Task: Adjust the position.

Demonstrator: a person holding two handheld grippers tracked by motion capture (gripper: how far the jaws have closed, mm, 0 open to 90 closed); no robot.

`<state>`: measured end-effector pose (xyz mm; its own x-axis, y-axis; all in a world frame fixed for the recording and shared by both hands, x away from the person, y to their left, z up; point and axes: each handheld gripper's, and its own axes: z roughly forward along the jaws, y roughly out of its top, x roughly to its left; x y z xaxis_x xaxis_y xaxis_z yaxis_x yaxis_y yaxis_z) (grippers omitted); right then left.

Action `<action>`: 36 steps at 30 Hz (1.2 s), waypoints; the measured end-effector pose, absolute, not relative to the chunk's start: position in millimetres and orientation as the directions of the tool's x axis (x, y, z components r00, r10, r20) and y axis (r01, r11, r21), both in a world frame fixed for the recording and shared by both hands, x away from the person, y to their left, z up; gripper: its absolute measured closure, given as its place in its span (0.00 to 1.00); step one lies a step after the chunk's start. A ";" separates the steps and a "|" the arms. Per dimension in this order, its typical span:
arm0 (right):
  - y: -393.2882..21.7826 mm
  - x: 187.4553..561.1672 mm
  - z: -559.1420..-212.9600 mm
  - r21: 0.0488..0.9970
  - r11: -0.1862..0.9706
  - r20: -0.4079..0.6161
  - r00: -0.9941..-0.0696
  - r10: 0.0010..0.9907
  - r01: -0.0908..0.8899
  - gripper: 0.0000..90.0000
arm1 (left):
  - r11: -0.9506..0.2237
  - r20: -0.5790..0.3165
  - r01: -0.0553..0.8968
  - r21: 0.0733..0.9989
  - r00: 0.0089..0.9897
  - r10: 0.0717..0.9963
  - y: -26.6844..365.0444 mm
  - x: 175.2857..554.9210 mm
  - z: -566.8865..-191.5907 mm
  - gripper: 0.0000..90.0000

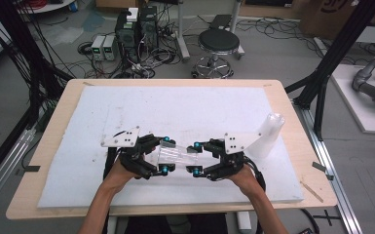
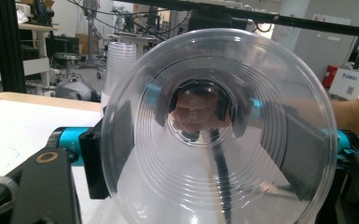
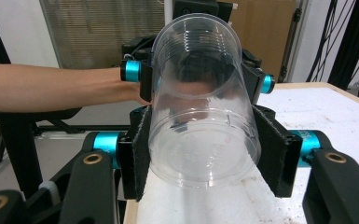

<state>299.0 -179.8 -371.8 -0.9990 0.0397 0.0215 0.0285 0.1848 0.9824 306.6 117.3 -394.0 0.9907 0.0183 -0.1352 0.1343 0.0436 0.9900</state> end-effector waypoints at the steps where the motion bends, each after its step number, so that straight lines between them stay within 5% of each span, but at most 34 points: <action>1: -179.7 298.7 -371.8 0.982 0.186 0.025 -0.999 0.036 0.031 0.48 | 0.043 -0.135 0.134 0.990 0.991 0.019 117.4 306.6 -393.9 0.29; 14: -179.5 298.9 -373.6 0.980 0.192 0.039 -0.999 0.036 0.045 0.46 | 0.033 -0.142 0.141 0.989 0.990 0.019 117.6 306.1 -393.9 0.31; 18: -176.9 298.2 -373.8 0.977 0.203 0.052 -0.998 0.044 0.060 0.27 | 0.029 -0.143 0.143 0.989 0.990 0.017 117.1 306.1 -394.1 0.31; 27: -176.5 297.1 -374.3 0.973 0.219 0.056 -0.996 0.068 0.070 0.22 | 0.014 -0.139 0.139 0.990 0.990 0.033 118.4 306.1 -393.6 0.31; 36: -192.9 291.9 -379.3 0.967 0.239 0.041 -0.976 0.214 0.093 0.21 | -0.162 -0.091 0.111 0.981 0.988 0.125 125.5 310.3 -378.0 0.31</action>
<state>291.9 -192.9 -379.3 -0.9760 0.2139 0.0407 0.0926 0.2387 0.9667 310.3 125.5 -378.0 0.9880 0.1250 -0.0909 0.1106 -0.1616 0.9806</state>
